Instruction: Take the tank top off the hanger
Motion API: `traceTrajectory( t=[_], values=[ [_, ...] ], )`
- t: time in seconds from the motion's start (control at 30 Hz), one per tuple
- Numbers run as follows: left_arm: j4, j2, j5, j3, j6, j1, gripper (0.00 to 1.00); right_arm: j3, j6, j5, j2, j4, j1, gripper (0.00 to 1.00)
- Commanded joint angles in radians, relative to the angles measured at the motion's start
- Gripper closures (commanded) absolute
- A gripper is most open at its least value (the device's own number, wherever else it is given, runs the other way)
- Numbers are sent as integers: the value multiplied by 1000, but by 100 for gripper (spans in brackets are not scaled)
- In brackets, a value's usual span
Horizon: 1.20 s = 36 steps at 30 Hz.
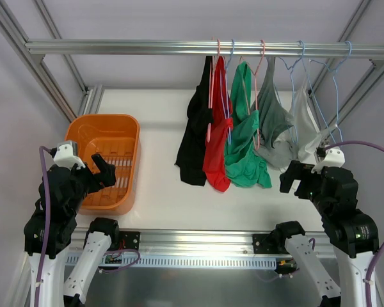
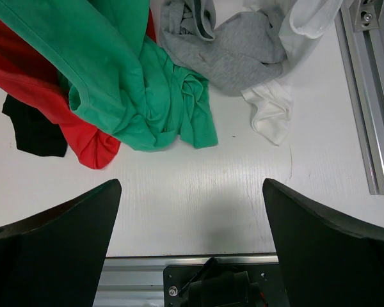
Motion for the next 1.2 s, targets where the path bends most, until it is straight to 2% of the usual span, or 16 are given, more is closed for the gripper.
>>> traceTrajectory(
  t=[0.0, 0.13, 0.2, 0.23, 0.3, 0.43, 0.53, 0.6, 0.67, 0.7, 0.77, 0.83, 0.9, 0.93, 1.0, 1.17],
  values=[
    [5, 4, 18, 2, 5, -7, 1, 27, 5, 0, 20, 34, 4, 0],
    [5, 6, 15, 2, 2, -5, 1, 29, 29, -14, 3, 77, 5, 1],
    [8, 6, 21, 2, -4, -7, 1, 9, 49, -95, -47, 131, 4, 1],
    [8, 13, 21, 0, -7, -7, 1, -6, 81, -195, -69, 216, 4, 1],
    [7, 21, 23, -1, -17, -7, 1, -25, 155, -283, -98, 301, 5, 1],
    [16, 41, 70, -9, -36, -7, 1, 70, 261, -524, 28, 413, 4, 0],
    [39, 30, 83, -32, -39, -7, 1, 182, 309, -618, 156, 456, 5, 0],
    [60, 6, 86, -61, -39, -7, 1, 292, 306, -621, 222, 435, 15, 3],
    [93, -6, 87, -78, -38, -7, 1, 368, 292, -591, 320, 412, 57, 9],
    [100, -11, 86, -95, -37, -7, 1, 438, 274, -568, 349, 383, 80, 16],
    [122, -25, 89, -121, -37, -7, 1, 503, 251, -468, 441, 352, 185, 22],
    [136, -35, 93, -136, -39, -5, 1, 607, 200, -323, 512, 323, 326, 31],
    [157, -45, 100, -158, -39, -5, 1, 687, 159, -217, 634, 280, 422, 35],
    [168, -57, 98, -167, -39, -7, 1, 758, 122, -103, 674, 272, 502, 37],
    [201, -68, 98, -193, -37, -5, 1, 797, 106, -48, 777, 290, 547, 38],
    [214, -72, 121, -199, -28, -7, 1, 924, 65, 115, 949, 295, 562, 47]
  ],
)
